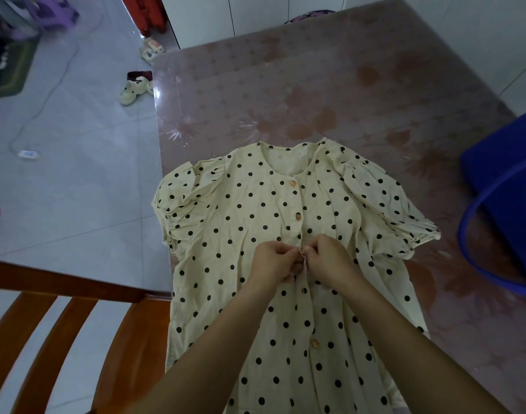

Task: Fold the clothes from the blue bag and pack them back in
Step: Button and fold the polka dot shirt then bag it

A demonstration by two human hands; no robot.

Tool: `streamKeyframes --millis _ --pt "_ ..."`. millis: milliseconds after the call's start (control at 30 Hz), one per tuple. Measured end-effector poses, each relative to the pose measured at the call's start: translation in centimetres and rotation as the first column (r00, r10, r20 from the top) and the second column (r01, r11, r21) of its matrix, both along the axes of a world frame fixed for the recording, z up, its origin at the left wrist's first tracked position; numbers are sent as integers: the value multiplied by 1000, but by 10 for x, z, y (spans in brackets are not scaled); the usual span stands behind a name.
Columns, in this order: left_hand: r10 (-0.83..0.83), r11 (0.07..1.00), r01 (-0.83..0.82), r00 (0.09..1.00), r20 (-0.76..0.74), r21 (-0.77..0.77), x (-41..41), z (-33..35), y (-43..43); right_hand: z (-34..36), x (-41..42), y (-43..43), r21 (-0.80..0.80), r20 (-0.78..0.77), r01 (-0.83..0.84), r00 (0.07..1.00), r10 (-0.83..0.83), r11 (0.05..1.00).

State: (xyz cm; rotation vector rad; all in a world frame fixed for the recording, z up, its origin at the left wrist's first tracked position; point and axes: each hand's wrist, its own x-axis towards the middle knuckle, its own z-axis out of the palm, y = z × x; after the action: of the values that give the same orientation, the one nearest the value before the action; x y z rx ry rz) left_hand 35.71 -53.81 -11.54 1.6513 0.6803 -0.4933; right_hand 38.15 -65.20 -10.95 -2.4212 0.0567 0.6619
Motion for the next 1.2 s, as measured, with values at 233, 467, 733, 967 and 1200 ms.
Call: streamKeyframes --millis 233,467,733,967,1200 --pt "3 1000 -2 1000 -30 6 3 -5 -2 -4 -2 5 -82 34 -26 999 28 996" --pt "25 999 -24 999 -21 34 2 -6 -2 -4 -4 6 -89 73 -12 997 19 996" --pt "-161 963 142 985 69 230 0 -7 -4 -5 -2 1 -50 42 29 999 -27 998" --pt "-147 968 121 983 106 221 0 -7 -4 -1 -5 -1 -62 64 15 998 -11 998" --pt "-23 999 20 997 68 37 0 -2 -3 -6 0 0 -5 -17 44 999 -44 999"
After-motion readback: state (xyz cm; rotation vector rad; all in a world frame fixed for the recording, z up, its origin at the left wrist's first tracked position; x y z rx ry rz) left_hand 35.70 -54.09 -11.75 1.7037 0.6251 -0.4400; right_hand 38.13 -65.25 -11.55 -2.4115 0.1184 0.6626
